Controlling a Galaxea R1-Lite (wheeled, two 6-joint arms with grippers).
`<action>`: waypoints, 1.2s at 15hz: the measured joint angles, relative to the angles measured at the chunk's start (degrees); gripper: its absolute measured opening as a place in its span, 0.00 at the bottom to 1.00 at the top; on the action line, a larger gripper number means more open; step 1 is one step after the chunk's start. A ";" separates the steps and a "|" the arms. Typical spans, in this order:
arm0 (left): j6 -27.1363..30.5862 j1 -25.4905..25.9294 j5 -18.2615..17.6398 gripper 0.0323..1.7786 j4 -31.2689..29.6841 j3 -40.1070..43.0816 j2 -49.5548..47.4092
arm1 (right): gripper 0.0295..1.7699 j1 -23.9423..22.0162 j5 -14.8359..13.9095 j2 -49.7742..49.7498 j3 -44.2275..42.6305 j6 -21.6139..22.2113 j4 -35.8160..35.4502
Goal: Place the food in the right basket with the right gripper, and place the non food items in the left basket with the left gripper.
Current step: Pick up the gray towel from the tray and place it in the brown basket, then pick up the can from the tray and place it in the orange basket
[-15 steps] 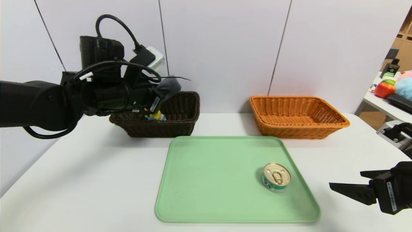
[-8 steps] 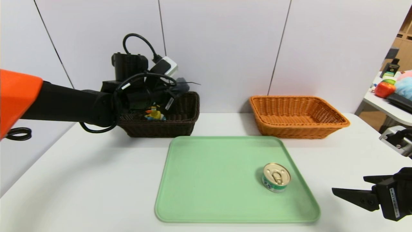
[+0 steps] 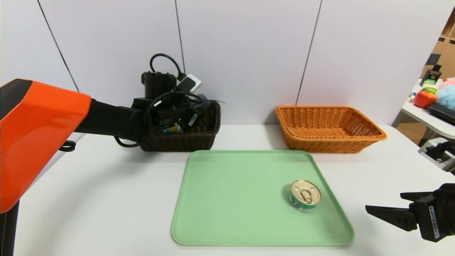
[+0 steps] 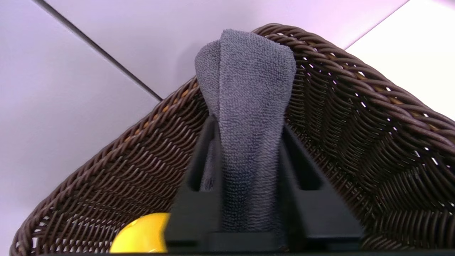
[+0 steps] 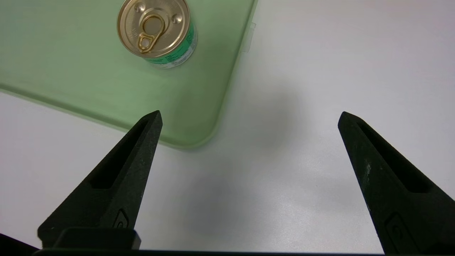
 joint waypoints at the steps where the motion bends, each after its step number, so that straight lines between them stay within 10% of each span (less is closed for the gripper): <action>1: -0.09 -0.04 -0.06 0.37 -0.06 -0.06 0.26 | 0.97 -0.16 0.00 0.04 0.00 0.02 0.00; 9: -0.90 -0.39 -0.06 0.75 0.16 0.22 -0.82 | 0.97 -0.79 0.05 0.11 0.00 0.05 -0.05; 18: -11.39 -6.64 0.13 0.89 3.11 14.25 -16.20 | 0.97 -0.88 0.26 -1.16 -0.02 -0.41 -0.05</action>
